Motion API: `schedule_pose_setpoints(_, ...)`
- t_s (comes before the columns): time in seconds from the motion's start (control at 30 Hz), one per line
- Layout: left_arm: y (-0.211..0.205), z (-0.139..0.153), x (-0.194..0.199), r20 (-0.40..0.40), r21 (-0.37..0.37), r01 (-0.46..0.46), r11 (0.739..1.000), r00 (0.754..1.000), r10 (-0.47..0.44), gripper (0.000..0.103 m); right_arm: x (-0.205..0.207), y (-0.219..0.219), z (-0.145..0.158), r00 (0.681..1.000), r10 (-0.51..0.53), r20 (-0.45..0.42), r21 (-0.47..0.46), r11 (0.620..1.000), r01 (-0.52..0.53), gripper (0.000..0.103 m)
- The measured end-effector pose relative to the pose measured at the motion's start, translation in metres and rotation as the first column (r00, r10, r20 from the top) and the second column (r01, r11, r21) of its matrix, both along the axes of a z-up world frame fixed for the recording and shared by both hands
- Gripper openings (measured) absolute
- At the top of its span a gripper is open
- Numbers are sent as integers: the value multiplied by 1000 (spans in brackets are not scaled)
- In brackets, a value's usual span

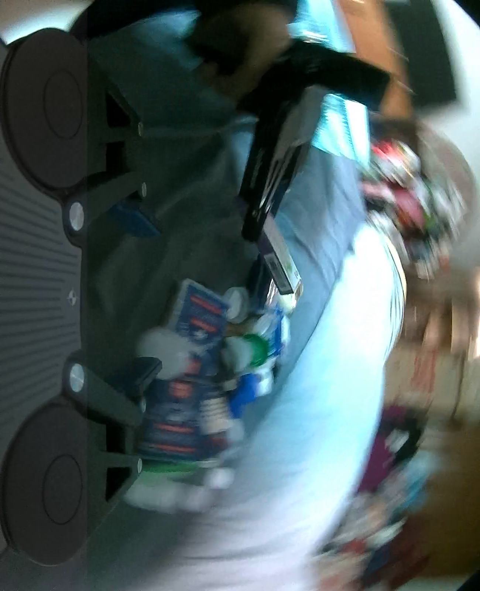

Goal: Organize objects
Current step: 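Carry the medicine box and tissue pack over the blue basket with both tools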

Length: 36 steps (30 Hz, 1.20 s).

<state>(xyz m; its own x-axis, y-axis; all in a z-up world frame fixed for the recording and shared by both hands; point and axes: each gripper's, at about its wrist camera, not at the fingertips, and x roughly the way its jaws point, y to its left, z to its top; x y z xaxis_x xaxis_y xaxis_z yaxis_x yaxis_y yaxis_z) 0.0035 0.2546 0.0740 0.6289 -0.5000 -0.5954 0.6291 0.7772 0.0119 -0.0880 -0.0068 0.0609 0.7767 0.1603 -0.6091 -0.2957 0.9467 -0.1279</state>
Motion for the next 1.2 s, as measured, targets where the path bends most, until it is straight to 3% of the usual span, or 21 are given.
schedule_pose_setpoints(0.07, 7, -2, -5, -12, 1, 1, 1000, 1000, -1, 31, 20, 8, 3, 996, 88, -18, -161, 983, -90, 74)
schedule_pose_setpoints(0.13, 11, -3, -8, -16, -7, -3, 1000, 1000, 2, 31, 40, 11, 4, 989, 145, -29, -265, 953, -148, 75)
schedule_pose_setpoints(0.27, 18, -1, -6, -27, -36, -15, 999, 1000, 14, 31, 71, 18, -9, 955, 267, -129, -382, 875, -296, 78)
schedule_pose_setpoints(0.37, 20, -1, -6, -33, -45, -9, 999, 999, 7, 31, 87, 25, -22, 925, 332, -186, -388, 840, -380, 79)
schedule_pose_setpoints(0.43, 20, -3, -7, -30, -41, 1, 999, 1000, -2, 31, 96, 23, -23, 916, 345, -205, -342, 852, -397, 79)
schedule_pose_setpoints(0.5, 20, -4, -7, -38, -43, 2, 999, 999, -4, 31, 102, 17, -20, 913, 333, -235, -266, 882, -390, 69)
schedule_pose_setpoints(0.57, 20, -4, -8, -45, -49, -3, 999, 999, 1, 31, 100, 12, -16, 926, 304, -224, -211, 912, -351, 65)
schedule_pose_setpoints(0.63, 19, -3, -11, -41, -52, -14, 999, 999, 12, 31, 91, 8, -9, 944, 273, -188, -149, 942, -302, 64)
schedule_pose_setpoints(0.77, 19, 6, -19, -16, -67, -52, 996, 999, 51, 31, 78, -5, 14, 990, 126, -64, 61, 991, -122, 62)
schedule_pose_setpoints(0.83, 20, 16, -25, 6, -84, -76, 994, 997, 76, 31, 67, -10, 24, 1000, 20, -9, 167, 986, -18, 62)
schedule_pose_setpoints(0.9, 22, 28, -29, 29, -101, -102, 990, 994, 105, 31, 64, -21, 33, 998, -57, 1, 311, 949, 54, 62)
schedule_pose_setpoints(0.97, 26, 44, -33, 58, -119, -130, 984, 989, 138, 31, 65, -27, 43, 992, -125, -1, 387, 915, 116, 62)
schedule_pose_setpoints(1.07, 33, 71, -37, 93, -137, -164, 977, 980, 177, 31, 72, -24, 65, 979, -205, 5, 394, 900, 186, 62)
schedule_pose_setpoints(1.2, 47, 115, -41, 153, -141, -227, 964, 957, 248, 31, 84, -4, 107, 971, -231, 55, 386, 902, 192, 62)
